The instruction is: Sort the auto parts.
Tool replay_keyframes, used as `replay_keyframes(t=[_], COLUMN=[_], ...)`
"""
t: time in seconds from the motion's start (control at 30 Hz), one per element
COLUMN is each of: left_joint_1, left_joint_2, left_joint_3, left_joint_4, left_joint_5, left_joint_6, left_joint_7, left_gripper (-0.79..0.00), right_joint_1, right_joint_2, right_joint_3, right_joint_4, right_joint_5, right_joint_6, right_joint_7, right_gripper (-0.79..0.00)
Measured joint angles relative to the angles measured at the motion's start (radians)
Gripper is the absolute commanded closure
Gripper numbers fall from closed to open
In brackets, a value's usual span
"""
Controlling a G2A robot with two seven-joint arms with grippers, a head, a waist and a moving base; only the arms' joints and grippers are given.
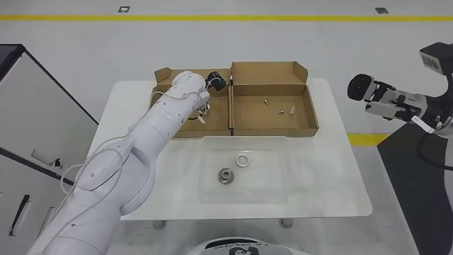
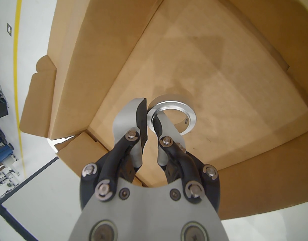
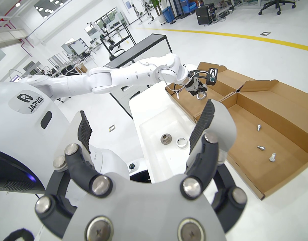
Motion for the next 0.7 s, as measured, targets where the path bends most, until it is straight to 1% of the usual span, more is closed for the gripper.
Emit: replay_keyframes(t=[0.23,0.27,0.3,0.37,0.43,0.5,0.53,0.6,0.63,0.7], left_joint_1=[0.003,0.003,0.003,0.003,0.003,0.001,-0.001,-0.005,-0.007,-0.010], left_joint_2=[-0.028,-0.031,-0.035,-0.041,-0.046,-0.050,-0.052,-0.056,-0.058,-0.060], left_joint_3=[0.009,0.009,0.009,0.008,0.002,0.000,-0.001,-0.003,-0.004,-0.006], left_joint_4=[0.061,0.068,0.077,0.088,0.103,0.116,0.121,0.131,0.135,0.143], left_joint_5=[-0.001,-0.002,-0.004,-0.007,-0.022,-0.026,-0.028,-0.029,-0.029,-0.031], left_joint_6=[-0.018,-0.021,-0.024,-0.029,-0.041,-0.050,-0.052,-0.055,-0.056,-0.059], left_joint_7=[0.017,0.019,0.021,0.029,0.049,0.061,0.065,0.073,0.076,0.082], left_gripper=[0.000,-0.015,-0.068,-0.111,-0.175,-0.286,-0.382,-0.693,-0.785,-0.785], right_joint_1=[0.000,0.000,0.000,0.000,0.000,0.000,0.000,0.000,0.000,0.000], right_joint_2=[0.000,0.000,0.000,0.000,0.000,0.000,0.000,0.000,0.000,0.000], right_joint_3=[0.000,0.000,0.000,0.000,0.000,0.000,0.000,0.000,0.000,0.000], right_joint_4=[0.000,0.000,0.000,0.000,0.000,0.000,0.000,0.000,0.000,0.000], right_joint_5=[0.000,0.000,0.000,0.000,0.000,0.000,0.000,0.000,0.000,0.000], right_joint_6=[0.000,0.000,0.000,0.000,0.000,0.000,0.000,0.000,0.000,0.000], right_joint_7=[0.000,0.000,0.000,0.000,0.000,0.000,0.000,0.000,0.000,0.000], right_gripper=[-0.785,-0.785,-0.785,-0.785,-0.785,-0.785,-0.785,-0.785,-0.785,-0.785])
